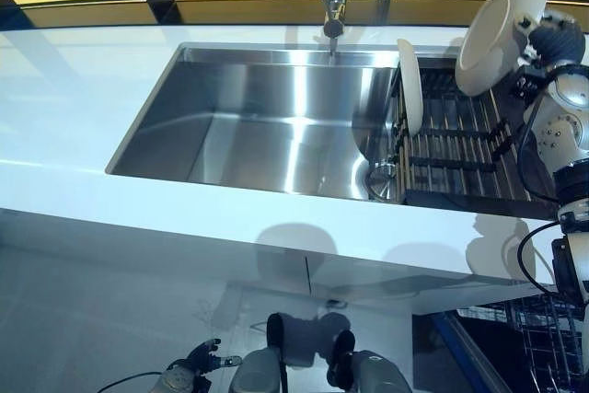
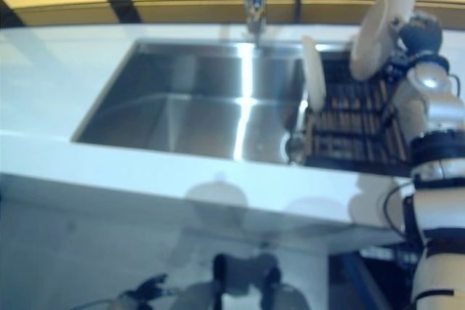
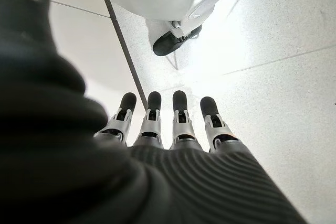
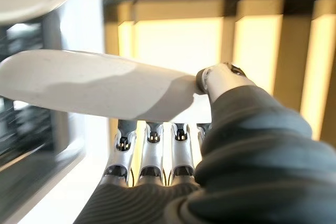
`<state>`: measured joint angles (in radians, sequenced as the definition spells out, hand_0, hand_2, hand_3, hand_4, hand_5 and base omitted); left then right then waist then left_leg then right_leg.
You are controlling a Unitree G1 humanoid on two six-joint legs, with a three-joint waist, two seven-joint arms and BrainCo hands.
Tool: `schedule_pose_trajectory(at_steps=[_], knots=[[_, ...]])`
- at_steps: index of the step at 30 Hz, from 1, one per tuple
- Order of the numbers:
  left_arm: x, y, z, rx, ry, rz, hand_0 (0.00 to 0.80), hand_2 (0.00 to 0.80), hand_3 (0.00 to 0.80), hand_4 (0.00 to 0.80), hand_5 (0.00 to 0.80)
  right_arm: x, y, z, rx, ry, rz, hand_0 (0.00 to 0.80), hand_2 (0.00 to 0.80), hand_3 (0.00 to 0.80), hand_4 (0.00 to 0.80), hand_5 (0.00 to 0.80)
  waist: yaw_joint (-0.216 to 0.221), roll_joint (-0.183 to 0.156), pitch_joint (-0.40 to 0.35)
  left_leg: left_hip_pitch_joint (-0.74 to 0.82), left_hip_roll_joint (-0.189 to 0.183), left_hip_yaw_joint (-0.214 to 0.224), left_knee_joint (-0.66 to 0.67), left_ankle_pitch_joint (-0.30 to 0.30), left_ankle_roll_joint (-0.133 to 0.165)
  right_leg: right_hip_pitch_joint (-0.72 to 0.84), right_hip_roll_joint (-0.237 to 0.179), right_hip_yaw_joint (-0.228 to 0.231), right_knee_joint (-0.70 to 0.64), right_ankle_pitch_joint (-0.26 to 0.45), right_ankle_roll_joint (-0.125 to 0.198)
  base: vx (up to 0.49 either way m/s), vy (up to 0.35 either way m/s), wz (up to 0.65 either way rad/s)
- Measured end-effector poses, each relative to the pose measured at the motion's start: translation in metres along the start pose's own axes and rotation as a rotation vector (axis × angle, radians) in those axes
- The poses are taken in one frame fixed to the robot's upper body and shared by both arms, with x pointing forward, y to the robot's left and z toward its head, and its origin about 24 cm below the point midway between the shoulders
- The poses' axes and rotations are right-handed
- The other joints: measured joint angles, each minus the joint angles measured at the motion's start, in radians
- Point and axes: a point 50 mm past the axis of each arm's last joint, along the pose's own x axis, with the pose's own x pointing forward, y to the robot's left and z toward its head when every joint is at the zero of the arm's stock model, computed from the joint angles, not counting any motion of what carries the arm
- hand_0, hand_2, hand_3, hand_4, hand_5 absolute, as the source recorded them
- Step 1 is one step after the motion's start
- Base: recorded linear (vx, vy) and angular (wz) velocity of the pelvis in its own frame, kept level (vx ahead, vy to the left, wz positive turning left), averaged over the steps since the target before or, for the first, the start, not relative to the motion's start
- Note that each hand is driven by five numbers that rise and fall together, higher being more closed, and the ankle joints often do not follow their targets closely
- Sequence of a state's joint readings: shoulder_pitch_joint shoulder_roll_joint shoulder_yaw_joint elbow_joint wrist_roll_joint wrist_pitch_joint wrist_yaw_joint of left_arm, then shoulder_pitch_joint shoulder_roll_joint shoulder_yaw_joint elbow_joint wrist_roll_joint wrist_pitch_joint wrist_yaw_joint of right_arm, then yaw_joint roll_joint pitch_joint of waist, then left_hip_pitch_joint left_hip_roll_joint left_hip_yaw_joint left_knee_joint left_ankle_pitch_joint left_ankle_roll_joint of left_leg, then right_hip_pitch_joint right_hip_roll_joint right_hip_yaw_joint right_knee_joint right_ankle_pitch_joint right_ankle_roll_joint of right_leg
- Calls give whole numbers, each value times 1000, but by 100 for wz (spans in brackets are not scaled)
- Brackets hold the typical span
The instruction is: Take plates into dishwasher
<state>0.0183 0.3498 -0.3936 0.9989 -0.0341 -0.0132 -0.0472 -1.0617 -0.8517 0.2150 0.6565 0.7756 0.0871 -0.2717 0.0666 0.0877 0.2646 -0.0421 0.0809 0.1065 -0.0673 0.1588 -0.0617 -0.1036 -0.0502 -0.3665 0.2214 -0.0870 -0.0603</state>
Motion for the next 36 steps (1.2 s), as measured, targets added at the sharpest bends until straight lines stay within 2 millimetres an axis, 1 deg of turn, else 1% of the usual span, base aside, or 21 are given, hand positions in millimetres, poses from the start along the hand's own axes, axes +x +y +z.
schedule_pose_trajectory(at_steps=[4,6,9,13,16,18,19,20,21,22,24,25,28,29,30,31,32,33,34,35,36], knots=[[-2,-3,-9,-4,26,-7,0,0,0,0,0,-8,10,3,6,-41,65,800,800,800,800,800,-2,-8,-35,25,-2,2,-17,0,2,37,8,1,-44,16,13,2,126,0],[-3,-3,-12,-4,37,-7,0,0,0,0,0,-14,13,2,5,-52,100,800,800,800,800,800,-6,-20,-53,33,-3,3,-17,-3,5,53,11,3,-70,27,17,-22,153,-1],[-4,-4,-17,-5,54,-11,0,0,0,0,0,-17,15,-3,1,-43,132,800,800,800,800,800,-24,-35,-75,44,-8,5,-18,-7,9,79,13,5,-101,45,25,-43,172,-2],[-5,-5,-24,-7,84,-12,0,0,0,0,0,-24,8,-6,-3,-46,157,800,800,800,800,800,-32,-50,-99,67,-15,37,-23,-19,23,110,17,39,-157,82,38,-80,211,-24],[-6,-6,-29,-11,95,-12,0,0,0,0,0,-31,4,-12,-16,-35,193,800,800,800,800,800,-57,-63,-120,76,-21,60,-24,-24,27,123,17,63,-194,110,49,-116,221,-24],[-6,-5,-30,6,99,-15,0,0,0,0,0,-39,-2,-19,-17,-23,211,800,800,800,800,800,-74,-73,-127,89,-26,85,-25,-33,34,135,15,86,-219,130,58,-137,247,-28],[-6,-5,-30,6,100,-19,0,0,0,0,0,-42,-3,-21,-18,-19,216,800,800,800,800,800,-80,-76,-130,89,-28,88,-25,-34,36,135,14,90,-223,133,63,-138,232,-27],[-6,-5,-30,8,101,-25,0,0,0,0,0,-48,-10,-28,-20,2,219,800,800,800,800,800,-91,-84,-134,95,-32,106,-25,-36,40,127,12,113,-226,141,74,-140,219,-35],[-7,-6,-31,7,103,-29,0,0,0,0,0,-51,-13,-35,-26,24,219,800,800,800,800,800,-94,-90,-136,101,-33,120,-26,-39,43,126,11,126,-227,143,77,-189,283,-42],[-7,-6,-33,15,110,-32,0,0,0,0,0,-55,-15,-41,-35,50,230,800,800,800,800,800,-108,-98,-141,102,-35,131,-26,-40,45,119,11,138,-225,146,83,-147,191,-43],[-7,-4,-34,45,116,-31,0,0,0,0,0,-63,-20,-50,-45,84,244,800,800,800,800,800,-111,-112,-143,102,-35,166,-26,-43,48,99,8,167,-226,156,99,-157,159,-57],[-7,-2,-34,53,122,-27,0,0,0,0,0,-66,-23,-53,-47,95,250,800,800,800,800,800,-116,-121,-141,103,-37,185,-25,-44,50,88,7,170,-227,166,114,-167,132,-75],[-8,5,-38,68,153,-13,0,0,0,0,0,-76,-21,-61,-54,130,288,800,800,800,800,800,-132,-145,-132,108,-40,225,-25,-50,59,62,-6,169,-225,173,154,-131,92,-72],[-8,8,-39,70,170,-7,0,0,0,0,0,-78,-22,-64,-57,140,296,800,800,800,800,800,-137,-151,-127,116,-40,240,-25,-53,60,59,-8,165,-228,164,169,-100,97,-79],[-8,9,-42,67,187,-5,0,0,0,0,0,-79,-22,-67,-58,156,302,800,800,800,800,800,-134,-152,-125,123,-35,251,-25,-59,61,59,-12,162,-237,148,192,-77,83,-85],[-8,11,-42,60,192,4,0,0,0,0,0,-81,-22,-70,-58,168,313,800,800,800,800,800,-137,-148,-123,124,-16,273,-25,-62,65,58,-7,131,-242,117,228,-98,58,-92],[-9,14,-44,51,207,14,0,0,0,0,0,-83,-22,-72,-58,176,324,800,800,800,800,800,-135,-135,-116,120,5,301,-27,-64,69,45,-11,100,-209,117,229,-63,18,-90],[-9,17,-46,52,218,23,0,0,0,0,0,-84,-22,-72,-62,177,336,800,800,800,800,800,-139,-133,-113,118,21,328,-27,-64,69,27,-12,84,-168,122,220,-45,-6,-79],[-10,20,-46,54,223,31,0,0,0,0,0,-87,-23,-69,-59,170,354,800,800,800,800,800,-152,-133,-113,117,32,342,-27,-64,69,33,-17,83,-141,121,220,-31,-29,-54],[-11,20,-51,53,241,30,0,0,0,0,0,-89,-24,-67,-56,162,365,800,800,800,800,800,-165,-136,-115,119,32,343,-27,-64,68,53,-27,84,-138,122,220,-24,-55,-30],[-12,21,-53,53,252,32,0,0,0,0,0,-92,-28,-66,-56,156,373,800,800,800,800,800,-182,-148,-123,122,28,354,-26,-64,67,79,-41,88,-139,123,222,-23,-74,-19]])
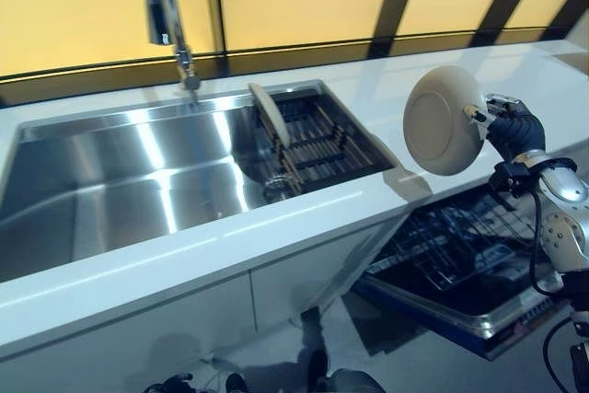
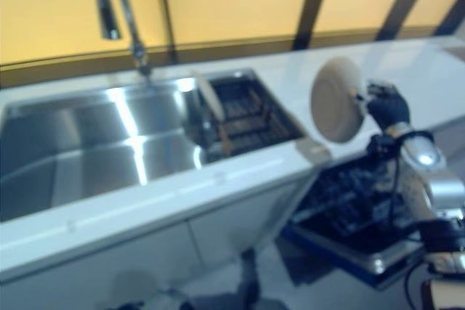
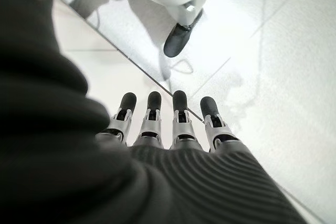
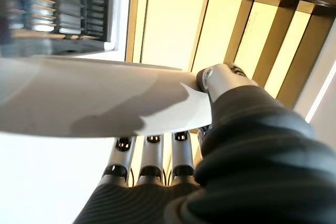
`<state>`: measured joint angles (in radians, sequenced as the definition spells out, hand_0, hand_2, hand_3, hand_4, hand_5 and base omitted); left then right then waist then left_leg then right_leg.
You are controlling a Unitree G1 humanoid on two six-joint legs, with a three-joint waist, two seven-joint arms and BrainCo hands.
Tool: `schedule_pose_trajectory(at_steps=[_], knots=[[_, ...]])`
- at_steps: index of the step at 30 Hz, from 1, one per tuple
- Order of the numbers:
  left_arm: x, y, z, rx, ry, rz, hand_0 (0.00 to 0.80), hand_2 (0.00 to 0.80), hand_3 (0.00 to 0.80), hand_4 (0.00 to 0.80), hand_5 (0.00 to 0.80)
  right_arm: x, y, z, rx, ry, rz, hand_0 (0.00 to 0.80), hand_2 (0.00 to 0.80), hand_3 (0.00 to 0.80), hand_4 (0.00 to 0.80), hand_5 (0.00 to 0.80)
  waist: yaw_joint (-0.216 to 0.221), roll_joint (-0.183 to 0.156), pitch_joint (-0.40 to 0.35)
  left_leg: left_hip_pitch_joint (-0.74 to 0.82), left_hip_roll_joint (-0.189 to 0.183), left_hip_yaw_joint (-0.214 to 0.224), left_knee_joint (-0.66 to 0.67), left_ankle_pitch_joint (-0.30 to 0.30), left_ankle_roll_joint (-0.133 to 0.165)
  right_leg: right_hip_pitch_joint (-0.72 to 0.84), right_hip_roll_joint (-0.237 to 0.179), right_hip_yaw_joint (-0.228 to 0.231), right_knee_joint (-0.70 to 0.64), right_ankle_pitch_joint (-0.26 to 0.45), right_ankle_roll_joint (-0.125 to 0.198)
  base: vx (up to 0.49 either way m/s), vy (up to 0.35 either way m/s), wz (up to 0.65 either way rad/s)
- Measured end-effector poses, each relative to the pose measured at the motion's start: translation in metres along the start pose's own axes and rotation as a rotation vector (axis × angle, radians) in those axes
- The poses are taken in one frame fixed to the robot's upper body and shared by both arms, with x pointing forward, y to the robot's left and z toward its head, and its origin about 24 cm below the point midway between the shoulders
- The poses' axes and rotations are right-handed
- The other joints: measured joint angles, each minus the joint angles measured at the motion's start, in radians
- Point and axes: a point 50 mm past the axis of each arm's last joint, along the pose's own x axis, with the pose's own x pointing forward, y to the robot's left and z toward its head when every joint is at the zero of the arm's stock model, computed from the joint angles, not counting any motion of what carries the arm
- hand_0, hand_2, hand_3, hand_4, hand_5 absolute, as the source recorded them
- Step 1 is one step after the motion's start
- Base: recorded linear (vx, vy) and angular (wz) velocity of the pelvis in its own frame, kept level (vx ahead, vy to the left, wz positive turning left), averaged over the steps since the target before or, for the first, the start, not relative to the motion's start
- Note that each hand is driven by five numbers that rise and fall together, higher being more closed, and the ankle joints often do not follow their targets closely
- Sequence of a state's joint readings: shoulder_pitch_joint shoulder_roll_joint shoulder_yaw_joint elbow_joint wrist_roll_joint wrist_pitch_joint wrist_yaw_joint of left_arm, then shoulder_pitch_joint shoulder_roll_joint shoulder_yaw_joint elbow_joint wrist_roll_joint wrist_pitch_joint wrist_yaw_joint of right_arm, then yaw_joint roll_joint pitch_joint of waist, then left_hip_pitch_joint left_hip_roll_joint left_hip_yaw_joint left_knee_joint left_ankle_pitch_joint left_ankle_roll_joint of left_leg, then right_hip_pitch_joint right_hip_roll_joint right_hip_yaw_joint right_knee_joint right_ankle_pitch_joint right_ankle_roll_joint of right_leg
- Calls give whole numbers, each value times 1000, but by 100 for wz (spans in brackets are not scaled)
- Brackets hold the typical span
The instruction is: Take plates into dishwasher
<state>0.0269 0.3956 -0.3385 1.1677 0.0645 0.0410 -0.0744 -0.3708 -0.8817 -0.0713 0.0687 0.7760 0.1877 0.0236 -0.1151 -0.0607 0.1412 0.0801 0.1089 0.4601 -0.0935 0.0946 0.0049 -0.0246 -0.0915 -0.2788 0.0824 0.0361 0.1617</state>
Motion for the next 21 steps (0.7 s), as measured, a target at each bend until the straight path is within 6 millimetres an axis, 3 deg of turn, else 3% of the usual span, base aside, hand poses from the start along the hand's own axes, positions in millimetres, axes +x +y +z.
schedule_pose_trajectory(at_steps=[1,2,4,6,9,12,14,17,21], knots=[[0,0,-4,-3,13,1,0,0,0,0,0,-4,-2,-1,0,-2,8,800,800,800,800,800,-9,-17,-10,1,-13,2,1,0,-8,22,2,25,-30,-1,-34,-29,-87,-36],[0,-3,-4,-10,14,-9,0,0,0,0,0,-7,-3,-2,0,0,14,800,800,800,800,800,-11,-13,-10,1,-18,-3,0,0,-11,22,14,47,-43,22,-69,-46,-109,-59],[0,-7,-2,-13,3,-19,0,0,0,0,0,-13,-6,-12,-1,40,17,800,800,800,800,800,-17,-4,-7,8,-22,-26,0,-3,-15,24,36,93,-73,55,-95,-59,-144,-78],[1,-7,2,-24,-15,-19,0,0,0,0,0,-22,-8,-26,-1,97,24,800,800,800,800,800,-39,-4,-8,13,-14,-21,-1,-7,-20,39,38,107,-114,79,-75,-77,-186,-57],[1,-7,9,-24,-48,-19,0,0,0,0,0,-33,-14,-39,3,150,18,800,800,800,800,800,-66,9,-11,9,2,10,-2,-7,-25,31,38,81,-166,60,-23,-83,-222,-62],[2,-5,13,-22,-56,-13,0,0,0,0,0,-45,-21,-47,5,184,-7,800,800,800,800,800,-91,5,-20,-9,15,2,-1,-6,-27,29,23,82,-123,54,-26,-64,-237,-28],[2,-6,15,-23,-57,-18,0,0,0,0,0,-49,-19,-48,-1,190,10,800,800,800,800,800,-107,11,-22,-1,29,-3,-1,1,-27,31,45,87,-130,51,-29,-22,-272,-11],[3,-13,14,-28,-54,-37,0,0,0,0,0,-52,-18,-50,-6,204,20,800,800,800,800,800,-121,33,-33,17,59,0,-2,17,-67,65,77,92,-161,57,-39,20,-249,-10],[3,-22,20,-33,-79,-63,0,0,0,0,0,-54,-21,-50,-46,217,14,800,800,800,800,800,-123,59,-50,23,69,0,-2,16,-76,73,88,95,-170,52,-48,36,-226,-3]])
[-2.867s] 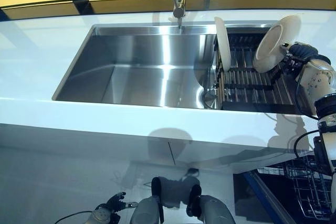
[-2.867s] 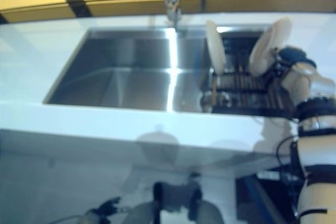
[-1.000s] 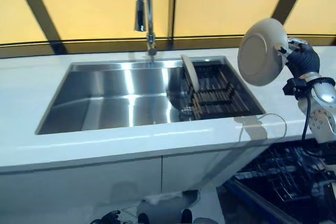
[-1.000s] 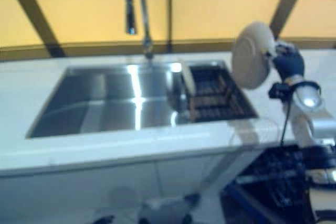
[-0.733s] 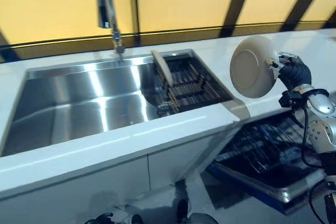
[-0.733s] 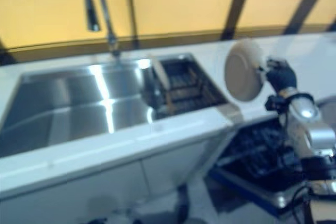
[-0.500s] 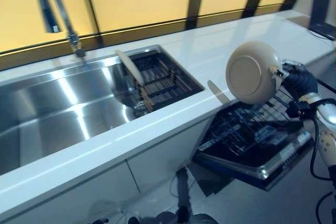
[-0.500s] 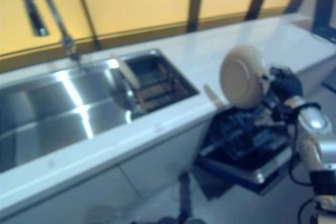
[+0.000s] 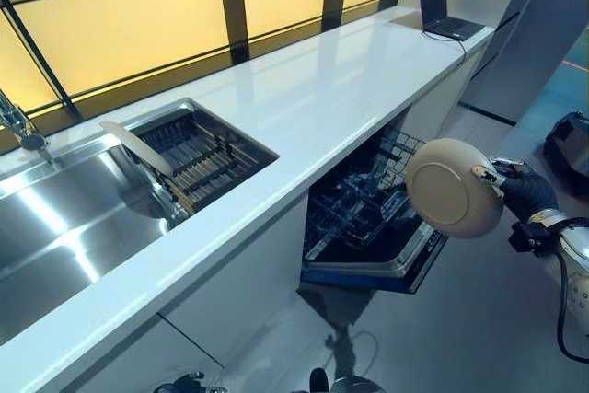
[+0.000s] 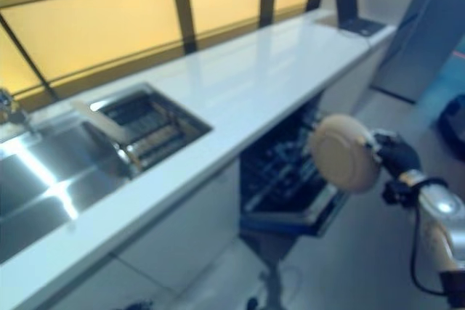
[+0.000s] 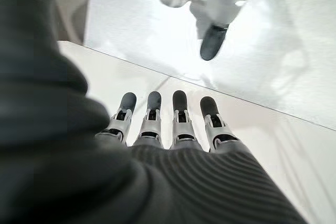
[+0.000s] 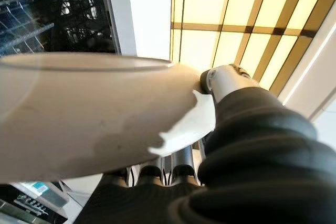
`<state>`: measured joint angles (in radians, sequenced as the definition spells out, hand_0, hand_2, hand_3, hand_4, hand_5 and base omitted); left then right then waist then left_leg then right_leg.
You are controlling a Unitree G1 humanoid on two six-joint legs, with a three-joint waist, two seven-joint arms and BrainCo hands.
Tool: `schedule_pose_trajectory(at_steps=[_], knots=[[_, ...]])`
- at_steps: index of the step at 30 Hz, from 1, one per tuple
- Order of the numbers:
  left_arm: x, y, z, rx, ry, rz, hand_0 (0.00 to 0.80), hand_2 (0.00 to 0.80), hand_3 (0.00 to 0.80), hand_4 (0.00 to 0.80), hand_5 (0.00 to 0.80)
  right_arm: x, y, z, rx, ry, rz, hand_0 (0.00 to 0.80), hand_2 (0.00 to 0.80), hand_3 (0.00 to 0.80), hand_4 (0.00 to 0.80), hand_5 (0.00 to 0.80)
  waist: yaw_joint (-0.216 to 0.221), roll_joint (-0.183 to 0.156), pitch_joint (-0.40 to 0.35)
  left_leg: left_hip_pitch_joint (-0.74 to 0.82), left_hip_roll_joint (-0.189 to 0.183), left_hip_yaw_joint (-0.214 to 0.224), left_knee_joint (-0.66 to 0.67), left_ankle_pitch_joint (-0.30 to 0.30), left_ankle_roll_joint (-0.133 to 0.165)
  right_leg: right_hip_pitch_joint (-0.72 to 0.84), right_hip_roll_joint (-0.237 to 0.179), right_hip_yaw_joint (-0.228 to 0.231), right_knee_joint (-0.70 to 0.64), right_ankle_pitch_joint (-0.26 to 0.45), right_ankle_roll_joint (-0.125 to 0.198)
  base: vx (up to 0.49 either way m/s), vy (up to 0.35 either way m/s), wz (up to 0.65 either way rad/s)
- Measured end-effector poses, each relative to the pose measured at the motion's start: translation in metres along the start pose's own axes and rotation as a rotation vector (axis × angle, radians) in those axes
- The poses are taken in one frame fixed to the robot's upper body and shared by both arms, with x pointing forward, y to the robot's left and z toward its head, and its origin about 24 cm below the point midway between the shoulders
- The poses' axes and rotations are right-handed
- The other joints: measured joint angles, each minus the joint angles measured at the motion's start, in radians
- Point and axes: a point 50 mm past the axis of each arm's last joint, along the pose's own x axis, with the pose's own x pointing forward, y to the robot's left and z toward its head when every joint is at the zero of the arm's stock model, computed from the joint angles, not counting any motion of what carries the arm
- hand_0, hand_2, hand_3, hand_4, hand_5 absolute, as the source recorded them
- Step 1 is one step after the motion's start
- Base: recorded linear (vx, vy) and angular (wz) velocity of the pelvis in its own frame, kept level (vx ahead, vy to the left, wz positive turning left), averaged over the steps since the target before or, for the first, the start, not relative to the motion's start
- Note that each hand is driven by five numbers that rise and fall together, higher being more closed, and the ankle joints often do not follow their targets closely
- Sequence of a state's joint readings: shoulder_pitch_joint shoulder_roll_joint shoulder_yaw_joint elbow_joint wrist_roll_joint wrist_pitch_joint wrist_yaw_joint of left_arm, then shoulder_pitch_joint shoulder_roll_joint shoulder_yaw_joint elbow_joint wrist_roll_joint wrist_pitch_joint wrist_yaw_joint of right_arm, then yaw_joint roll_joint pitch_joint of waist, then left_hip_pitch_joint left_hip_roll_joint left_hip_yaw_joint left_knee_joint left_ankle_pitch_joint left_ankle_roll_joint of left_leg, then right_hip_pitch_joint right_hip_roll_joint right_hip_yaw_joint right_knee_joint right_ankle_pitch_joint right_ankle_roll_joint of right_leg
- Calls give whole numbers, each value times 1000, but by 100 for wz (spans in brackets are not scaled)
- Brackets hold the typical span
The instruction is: Take plates into dishwasher
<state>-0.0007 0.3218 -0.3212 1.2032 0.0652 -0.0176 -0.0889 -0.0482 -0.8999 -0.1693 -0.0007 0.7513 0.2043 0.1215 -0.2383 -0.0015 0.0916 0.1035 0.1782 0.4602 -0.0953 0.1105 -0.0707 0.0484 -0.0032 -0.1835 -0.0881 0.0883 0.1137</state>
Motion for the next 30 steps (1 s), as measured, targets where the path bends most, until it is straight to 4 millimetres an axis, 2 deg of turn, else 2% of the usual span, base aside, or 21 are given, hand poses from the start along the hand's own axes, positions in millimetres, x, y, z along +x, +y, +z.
schedule_pose_trajectory(at_steps=[5,8,12,17,30], knots=[[1,-12,-1,-10,1,-30,0,0,0,0,0,-2,-5,0,-118,34,-24,800,800,800,800,800,3,23,-17,-11,-3,-12,0,0,0,-4,0,0,0,-4,-9,27,-170,7],[0,-18,-6,-13,6,-44,0,0,0,0,0,-2,-6,2,-170,38,-31,800,800,800,800,800,6,30,-22,-17,-9,-21,0,0,0,-6,-2,0,0,-4,-29,6,-123,8],[-1,-22,-11,-17,16,-53,0,0,0,0,0,0,-2,15,-233,3,-10,800,800,800,800,800,10,36,-27,-29,-19,-28,1,1,-1,-16,-5,0,-1,0,-45,11,-86,6],[-1,-24,-13,-17,18,-57,0,0,0,0,0,4,4,29,-260,-46,8,800,800,800,800,800,12,37,-28,-30,-23,-33,1,0,-2,-18,-10,-6,-2,0,-46,-5,-43,3],[-1,-25,-9,46,8,-65,0,0,0,0,0,16,20,27,-337,-6,60,800,800,800,800,800,36,49,-6,-63,-36,-61,1,3,1,-36,-20,-25,-2,0,-47,27,-19,6]])
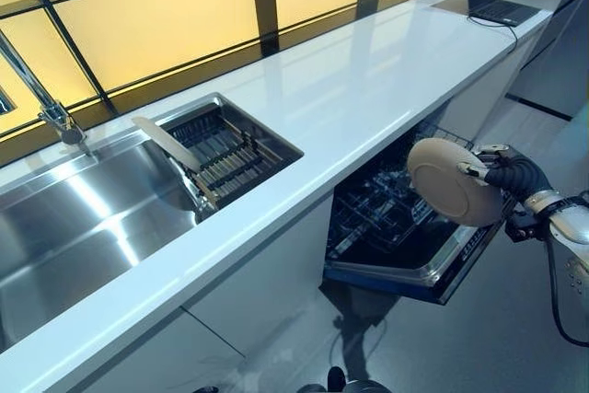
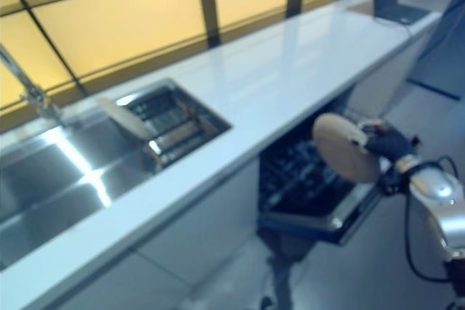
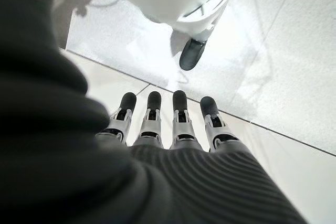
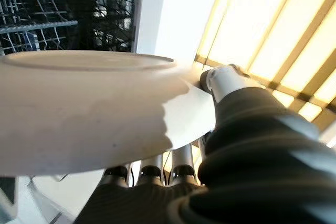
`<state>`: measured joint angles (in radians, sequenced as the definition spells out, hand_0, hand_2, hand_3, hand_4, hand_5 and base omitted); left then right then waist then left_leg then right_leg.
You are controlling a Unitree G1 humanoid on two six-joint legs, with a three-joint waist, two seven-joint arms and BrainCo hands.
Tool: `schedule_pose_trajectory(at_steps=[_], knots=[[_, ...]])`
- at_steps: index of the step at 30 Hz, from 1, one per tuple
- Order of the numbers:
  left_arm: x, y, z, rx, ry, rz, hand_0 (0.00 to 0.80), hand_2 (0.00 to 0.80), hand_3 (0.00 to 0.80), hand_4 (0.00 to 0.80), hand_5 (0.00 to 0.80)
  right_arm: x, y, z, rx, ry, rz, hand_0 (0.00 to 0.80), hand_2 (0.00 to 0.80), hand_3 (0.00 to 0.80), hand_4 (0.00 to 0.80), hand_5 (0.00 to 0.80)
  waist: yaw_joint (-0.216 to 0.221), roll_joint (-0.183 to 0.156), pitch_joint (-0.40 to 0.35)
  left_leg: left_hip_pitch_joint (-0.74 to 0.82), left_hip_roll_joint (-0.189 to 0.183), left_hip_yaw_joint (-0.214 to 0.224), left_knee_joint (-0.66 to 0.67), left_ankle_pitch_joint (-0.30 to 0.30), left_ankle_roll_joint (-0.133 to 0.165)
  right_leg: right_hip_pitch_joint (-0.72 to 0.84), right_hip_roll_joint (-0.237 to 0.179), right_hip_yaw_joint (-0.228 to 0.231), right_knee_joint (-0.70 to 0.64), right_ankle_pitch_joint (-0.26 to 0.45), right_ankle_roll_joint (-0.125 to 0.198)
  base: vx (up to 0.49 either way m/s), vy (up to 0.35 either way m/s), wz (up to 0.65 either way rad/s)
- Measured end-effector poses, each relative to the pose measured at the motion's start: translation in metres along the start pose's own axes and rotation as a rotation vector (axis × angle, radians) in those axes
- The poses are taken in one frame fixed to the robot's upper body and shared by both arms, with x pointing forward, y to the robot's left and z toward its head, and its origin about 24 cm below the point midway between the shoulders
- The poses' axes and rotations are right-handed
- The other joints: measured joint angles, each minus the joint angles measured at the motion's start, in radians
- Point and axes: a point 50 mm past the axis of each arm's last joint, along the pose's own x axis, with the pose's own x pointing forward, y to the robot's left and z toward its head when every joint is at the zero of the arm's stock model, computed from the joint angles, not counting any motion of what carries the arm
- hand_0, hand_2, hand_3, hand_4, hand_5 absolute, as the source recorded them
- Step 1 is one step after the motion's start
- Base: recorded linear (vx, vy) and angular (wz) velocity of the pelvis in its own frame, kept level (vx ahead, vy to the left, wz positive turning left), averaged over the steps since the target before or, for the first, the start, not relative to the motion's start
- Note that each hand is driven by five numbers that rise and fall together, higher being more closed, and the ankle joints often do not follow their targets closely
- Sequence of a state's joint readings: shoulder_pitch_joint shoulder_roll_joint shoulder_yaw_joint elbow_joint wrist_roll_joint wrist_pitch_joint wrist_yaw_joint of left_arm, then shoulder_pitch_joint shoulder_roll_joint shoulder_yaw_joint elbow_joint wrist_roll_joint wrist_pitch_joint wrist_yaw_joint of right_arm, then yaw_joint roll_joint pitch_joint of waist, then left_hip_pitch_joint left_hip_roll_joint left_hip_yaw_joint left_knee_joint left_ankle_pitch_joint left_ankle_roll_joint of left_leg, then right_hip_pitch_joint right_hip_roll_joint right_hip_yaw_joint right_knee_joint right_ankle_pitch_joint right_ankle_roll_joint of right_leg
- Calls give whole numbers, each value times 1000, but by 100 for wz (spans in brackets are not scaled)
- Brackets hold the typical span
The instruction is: Take plates into dishwasher
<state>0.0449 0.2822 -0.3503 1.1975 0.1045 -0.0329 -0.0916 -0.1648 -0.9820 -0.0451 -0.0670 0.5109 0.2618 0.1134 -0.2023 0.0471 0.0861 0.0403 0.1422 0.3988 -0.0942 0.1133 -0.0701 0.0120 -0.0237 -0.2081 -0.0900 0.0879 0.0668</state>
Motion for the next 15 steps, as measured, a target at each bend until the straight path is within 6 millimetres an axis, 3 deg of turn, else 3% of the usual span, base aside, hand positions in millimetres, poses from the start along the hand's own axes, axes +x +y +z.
schedule_pose_trajectory(at_steps=[6,15], knots=[[1,3,6,4,-18,5,0,0,0,0,0,8,7,2,-21,4,27,800,800,800,800,800,4,5,29,-10,-2,-16,0,1,3,1,-3,-17,0,-2,-2,25,-24,8],[2,9,33,37,-95,16,0,0,0,0,0,19,9,-7,-19,55,-3,800,800,800,800,800,28,14,85,-38,-11,-38,1,10,5,-16,-8,-38,0,-1,-3,-1,-19,7]])
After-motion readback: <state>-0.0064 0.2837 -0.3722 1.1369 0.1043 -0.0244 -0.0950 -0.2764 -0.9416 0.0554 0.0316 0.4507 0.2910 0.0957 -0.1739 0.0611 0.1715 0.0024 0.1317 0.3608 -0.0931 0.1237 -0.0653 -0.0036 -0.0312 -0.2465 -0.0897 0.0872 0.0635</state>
